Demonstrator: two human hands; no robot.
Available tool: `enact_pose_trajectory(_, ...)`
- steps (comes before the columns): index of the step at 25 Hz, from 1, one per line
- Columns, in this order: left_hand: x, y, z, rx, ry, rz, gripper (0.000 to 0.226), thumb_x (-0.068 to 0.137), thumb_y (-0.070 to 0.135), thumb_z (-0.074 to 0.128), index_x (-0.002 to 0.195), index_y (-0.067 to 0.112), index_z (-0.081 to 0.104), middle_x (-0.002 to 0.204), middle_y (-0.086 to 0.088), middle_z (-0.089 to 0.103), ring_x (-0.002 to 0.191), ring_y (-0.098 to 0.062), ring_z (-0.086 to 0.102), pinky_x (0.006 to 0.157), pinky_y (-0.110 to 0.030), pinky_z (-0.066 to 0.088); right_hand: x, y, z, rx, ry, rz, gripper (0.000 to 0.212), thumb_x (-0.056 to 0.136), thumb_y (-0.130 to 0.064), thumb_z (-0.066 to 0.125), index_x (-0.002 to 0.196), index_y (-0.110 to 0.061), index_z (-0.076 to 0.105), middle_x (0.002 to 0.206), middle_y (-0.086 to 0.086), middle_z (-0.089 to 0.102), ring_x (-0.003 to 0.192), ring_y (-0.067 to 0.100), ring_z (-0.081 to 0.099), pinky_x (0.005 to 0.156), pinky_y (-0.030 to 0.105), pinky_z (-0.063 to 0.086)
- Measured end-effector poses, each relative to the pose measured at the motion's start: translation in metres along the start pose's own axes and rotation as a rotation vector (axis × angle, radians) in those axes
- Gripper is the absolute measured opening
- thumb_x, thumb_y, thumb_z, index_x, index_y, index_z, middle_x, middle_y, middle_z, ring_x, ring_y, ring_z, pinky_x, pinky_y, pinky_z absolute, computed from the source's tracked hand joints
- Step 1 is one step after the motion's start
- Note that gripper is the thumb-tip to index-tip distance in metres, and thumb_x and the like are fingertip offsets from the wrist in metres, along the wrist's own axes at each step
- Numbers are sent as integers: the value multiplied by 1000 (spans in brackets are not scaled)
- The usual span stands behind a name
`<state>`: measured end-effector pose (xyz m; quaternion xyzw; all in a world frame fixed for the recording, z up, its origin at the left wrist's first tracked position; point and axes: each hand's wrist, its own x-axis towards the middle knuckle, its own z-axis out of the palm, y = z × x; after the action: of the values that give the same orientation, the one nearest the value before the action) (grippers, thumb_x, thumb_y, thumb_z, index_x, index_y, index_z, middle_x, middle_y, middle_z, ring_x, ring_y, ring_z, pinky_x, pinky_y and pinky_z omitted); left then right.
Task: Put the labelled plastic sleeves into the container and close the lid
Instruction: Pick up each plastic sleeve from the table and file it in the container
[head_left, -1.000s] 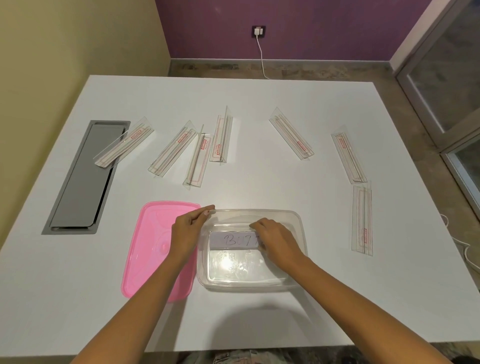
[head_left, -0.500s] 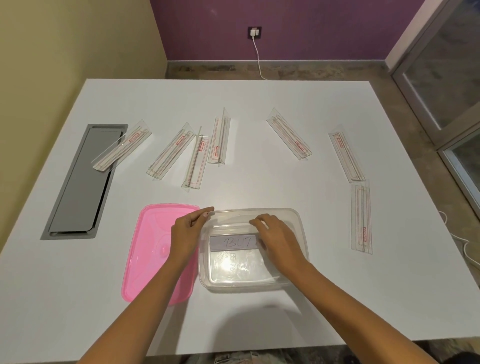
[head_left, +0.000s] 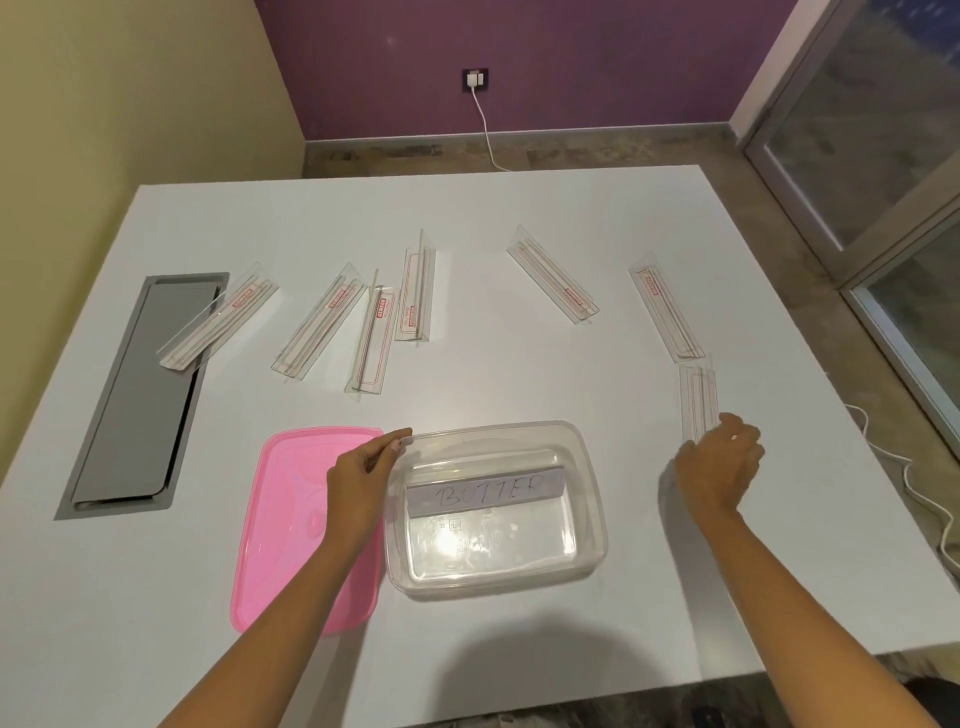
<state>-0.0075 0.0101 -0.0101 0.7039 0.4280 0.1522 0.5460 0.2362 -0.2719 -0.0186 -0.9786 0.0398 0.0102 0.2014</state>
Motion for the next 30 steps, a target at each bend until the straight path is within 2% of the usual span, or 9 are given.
enact_pose_trajectory(2, 0, 0, 0, 9, 0, 7, 22, 92, 24, 57, 109, 24, 72, 101, 15, 70, 91, 10, 60, 80, -6, 42, 7, 12, 6, 21, -69, 148, 53, 78, 8, 62, 126, 5, 40, 123, 30, 49, 107, 46, 51, 92, 50, 45)
enact_pose_trajectory(5, 1, 0, 0, 10, -6, 6, 22, 92, 24, 57, 109, 23, 72, 101, 17, 70, 90, 15, 58, 76, 2, 42, 11, 19, 12, 53, -111, 135, 52, 75, 13, 59, 123, 1, 41, 111, 27, 62, 98, 42, 62, 89, 47, 48)
enact_pose_trajectory(11, 0, 0, 1, 3, -3, 3, 23, 92, 24, 57, 109, 22, 72, 100, 17, 70, 87, 21, 57, 74, 5, 41, 19, 12, 10, 192, -119, 321, 40, 87, -3, 48, 126, -8, 43, 121, 21, 62, 107, 38, 60, 97, 45, 40)
enact_pose_trajectory(15, 0, 0, 1, 13, 0, 5, 23, 92, 25, 57, 110, 24, 71, 101, 18, 69, 88, 19, 55, 78, -2, 40, 13, 2, -12, 553, -358, 451, 48, 88, -51, 53, 110, -10, 59, 98, 9, 63, 87, 29, 59, 77, 38, 49)
enact_pose_trajectory(17, 0, -1, 1, 19, 0, 7, 23, 92, 25, 56, 110, 23, 71, 102, 18, 68, 88, 21, 54, 78, 0, 40, 1, -4, -26, 882, -517, 475, 37, 77, -53, 68, 98, -22, 66, 82, -4, 64, 66, 15, 59, 55, 27, 48)
enact_pose_trajectory(19, 0, -1, 2, 14, 3, 3, 23, 92, 25, 57, 110, 22, 71, 101, 18, 68, 86, 23, 55, 76, 2, 40, -8, -8, -36, 1163, -650, 446, 28, 79, -39, 72, 104, -26, 67, 78, -6, 72, 57, 10, 65, 43, 21, 47)
enact_pose_trajectory(23, 0, -1, 1, 13, 6, -7, 23, 92, 26, 57, 109, 23, 72, 103, 14, 71, 88, 20, 57, 79, -1, 41, -23, -26, -49, 1198, -815, 182, 20, 85, -29, 67, 104, -24, 71, 96, -9, 76, 85, 5, 72, 62, 17, 57)
enact_pose_trajectory(26, 0, 0, 1, 17, 1, -11, 22, 92, 27, 57, 107, 26, 72, 103, 14, 72, 90, 18, 56, 83, -7, 43, -36, -44, -58, 884, -851, -184, 35, 79, -26, 74, 110, -37, 67, 106, -19, 72, 98, -6, 65, 76, 9, 53)
enact_pose_trajectory(30, 2, -1, -3, -41, -30, -40, 20, 91, 27, 58, 105, 30, 72, 100, 16, 71, 98, 6, 61, 98, -30, 49, -51, -71, -53, 390, -912, -685, 64, 70, -27, 82, 129, -28, 56, 113, -10, 63, 103, -4, 59, 91, 9, 43)
